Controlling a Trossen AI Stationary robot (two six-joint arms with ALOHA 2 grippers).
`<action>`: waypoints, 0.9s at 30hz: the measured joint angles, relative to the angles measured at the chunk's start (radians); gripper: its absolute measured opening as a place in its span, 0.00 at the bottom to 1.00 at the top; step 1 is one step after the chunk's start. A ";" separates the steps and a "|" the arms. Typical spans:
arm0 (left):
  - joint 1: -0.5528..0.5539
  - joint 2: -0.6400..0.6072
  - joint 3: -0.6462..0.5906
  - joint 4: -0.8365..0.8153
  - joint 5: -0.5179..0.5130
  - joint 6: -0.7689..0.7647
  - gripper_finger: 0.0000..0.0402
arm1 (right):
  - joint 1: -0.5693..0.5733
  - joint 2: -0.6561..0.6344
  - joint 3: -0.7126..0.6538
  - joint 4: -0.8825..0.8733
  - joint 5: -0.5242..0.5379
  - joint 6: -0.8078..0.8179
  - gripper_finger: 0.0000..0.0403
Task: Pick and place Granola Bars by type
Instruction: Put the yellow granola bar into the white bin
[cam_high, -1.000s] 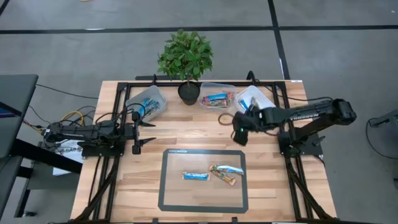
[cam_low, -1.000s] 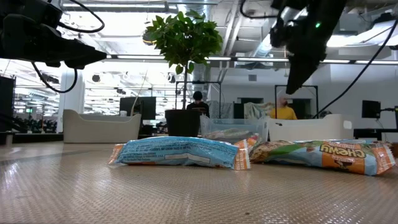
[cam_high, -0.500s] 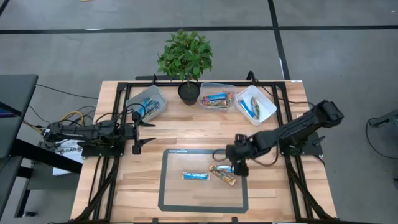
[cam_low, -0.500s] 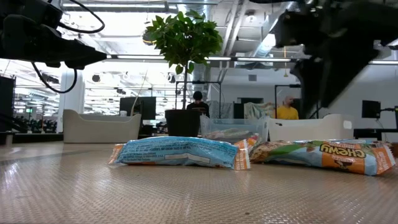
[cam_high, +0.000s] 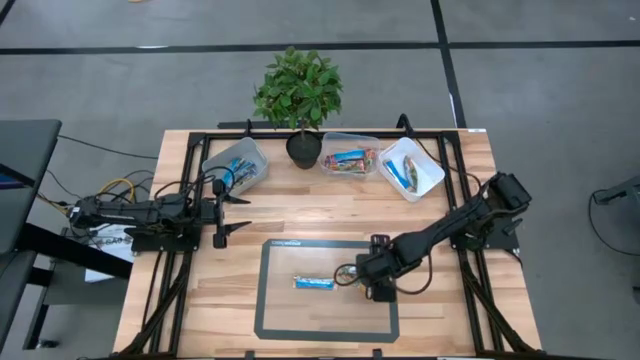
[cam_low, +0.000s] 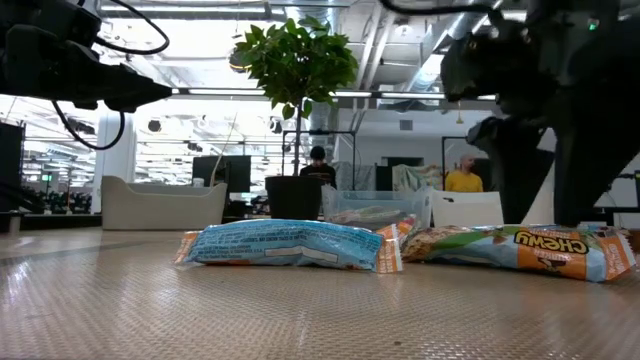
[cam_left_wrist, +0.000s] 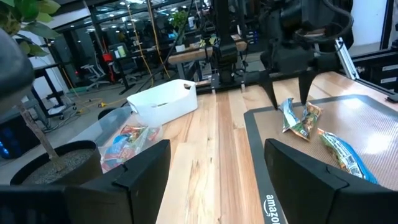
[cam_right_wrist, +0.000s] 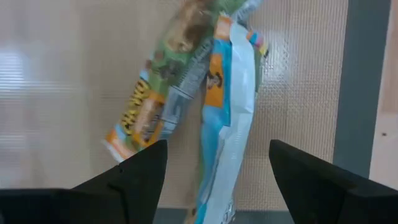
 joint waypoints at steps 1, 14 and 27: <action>0.000 0.000 0.000 0.000 0.000 0.000 0.63 | 0.000 0.008 0.000 -0.001 0.001 0.000 0.69; 0.000 0.000 0.000 0.000 0.000 0.000 0.63 | -0.035 0.068 -0.002 0.005 0.007 0.000 0.52; 0.000 0.000 0.000 0.000 0.000 0.000 0.63 | -0.066 0.032 -0.002 0.060 0.011 -0.001 0.10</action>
